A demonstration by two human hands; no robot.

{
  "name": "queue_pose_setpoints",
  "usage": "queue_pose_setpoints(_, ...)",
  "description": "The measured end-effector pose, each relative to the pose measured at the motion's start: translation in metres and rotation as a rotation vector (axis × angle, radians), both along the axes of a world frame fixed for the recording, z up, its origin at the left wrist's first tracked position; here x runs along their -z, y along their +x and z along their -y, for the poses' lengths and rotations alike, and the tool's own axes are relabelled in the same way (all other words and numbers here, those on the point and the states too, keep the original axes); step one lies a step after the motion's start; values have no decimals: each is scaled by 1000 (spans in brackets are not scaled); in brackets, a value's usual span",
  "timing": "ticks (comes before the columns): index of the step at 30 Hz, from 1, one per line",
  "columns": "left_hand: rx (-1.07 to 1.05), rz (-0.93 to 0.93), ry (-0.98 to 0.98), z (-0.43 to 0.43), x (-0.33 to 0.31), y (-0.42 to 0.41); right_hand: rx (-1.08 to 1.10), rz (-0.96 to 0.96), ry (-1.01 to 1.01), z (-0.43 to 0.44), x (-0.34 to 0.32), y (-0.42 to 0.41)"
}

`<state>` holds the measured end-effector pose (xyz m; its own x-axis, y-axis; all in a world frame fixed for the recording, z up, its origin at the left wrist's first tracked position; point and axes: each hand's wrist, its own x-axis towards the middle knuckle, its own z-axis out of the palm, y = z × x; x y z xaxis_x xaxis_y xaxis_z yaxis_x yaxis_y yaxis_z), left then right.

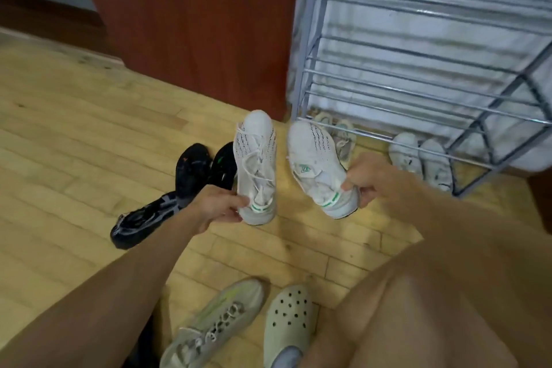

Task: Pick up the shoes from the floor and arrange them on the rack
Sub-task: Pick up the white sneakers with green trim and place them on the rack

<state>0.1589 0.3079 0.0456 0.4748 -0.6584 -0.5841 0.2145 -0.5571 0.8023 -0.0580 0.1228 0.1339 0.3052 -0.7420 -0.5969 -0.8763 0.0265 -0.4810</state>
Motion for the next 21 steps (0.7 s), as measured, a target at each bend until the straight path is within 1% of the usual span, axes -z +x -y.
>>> queue_pose_setpoints(4,57,44,-12,35,-34,-12,109,102,16,19,-20,-28)
queue_pose_setpoints(6,68,38,-6,56,-46,-19,189,185,46,30,-22,-41)
queue_pose_setpoints(9,163,44,36,90,-56,-28,298,269,92,47,-16,-55)
queue_pose_setpoints(12,245,49,59,124,-55,-33,379,313,108,70,-3,-62)
queue_pose_setpoints(14,257,81,39,151,-49,-35,423,334,108,89,9,-65)
queue_pose_setpoints(18,214,167,-8,212,-32,-34,468,404,66,134,38,-63)
queue_pose_setpoints(21,163,222,-45,256,-17,-25,483,505,40,167,59,-52)
